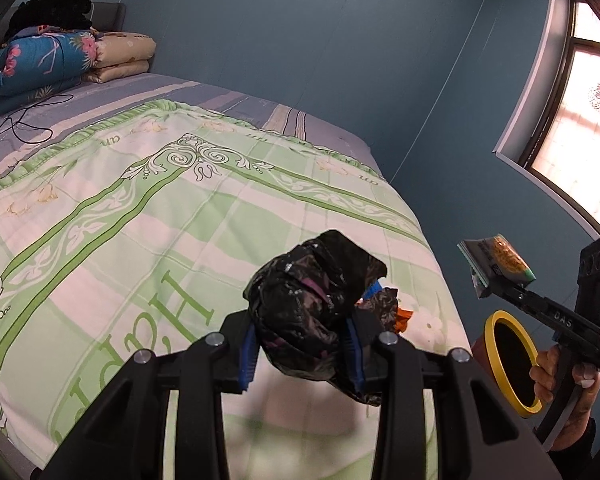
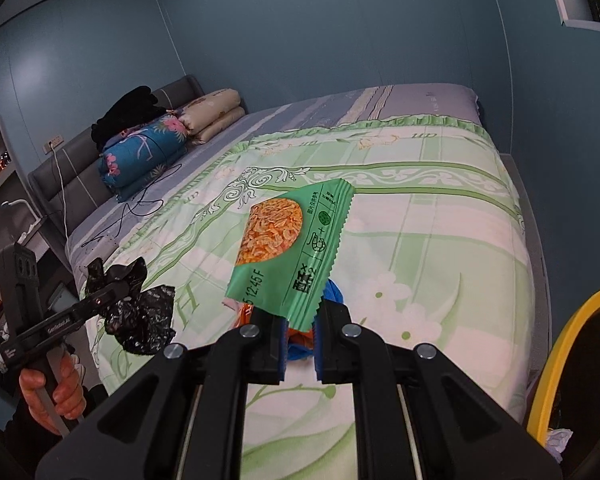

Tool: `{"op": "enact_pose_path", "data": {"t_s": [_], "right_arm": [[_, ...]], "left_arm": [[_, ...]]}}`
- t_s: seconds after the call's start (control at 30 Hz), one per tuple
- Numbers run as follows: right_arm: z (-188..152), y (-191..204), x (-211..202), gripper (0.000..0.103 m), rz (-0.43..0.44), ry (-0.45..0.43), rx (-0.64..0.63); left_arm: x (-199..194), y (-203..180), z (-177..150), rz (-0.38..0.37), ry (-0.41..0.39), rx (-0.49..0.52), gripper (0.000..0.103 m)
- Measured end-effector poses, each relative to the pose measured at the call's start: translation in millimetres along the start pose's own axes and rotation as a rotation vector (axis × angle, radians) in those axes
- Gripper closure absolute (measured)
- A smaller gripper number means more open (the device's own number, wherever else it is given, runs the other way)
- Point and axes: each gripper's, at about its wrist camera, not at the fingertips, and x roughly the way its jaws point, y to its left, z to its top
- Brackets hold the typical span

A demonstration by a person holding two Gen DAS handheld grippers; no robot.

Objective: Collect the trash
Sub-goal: 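Carry the black bag and green snack packet over the yellow bin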

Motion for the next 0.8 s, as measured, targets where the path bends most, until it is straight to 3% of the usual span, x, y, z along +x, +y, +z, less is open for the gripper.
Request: {"op": "enact_pose_path", "data": {"t_s": [0.27, 0.8], "right_arm": [[-8.1, -6.7, -42.3, 0.094, -0.007, -0.039, -0.014], [-16.1, -25.1, -87.2, 0.094, -0.045, -0.087, 0.006]], "left_arm": [[-7.6, -26.2, 4.2, -0.008, -0.009, 0.035, 0.070], [-7.5, -87.5, 6.6, -0.056, -0.004, 0.117, 0.070]]}}
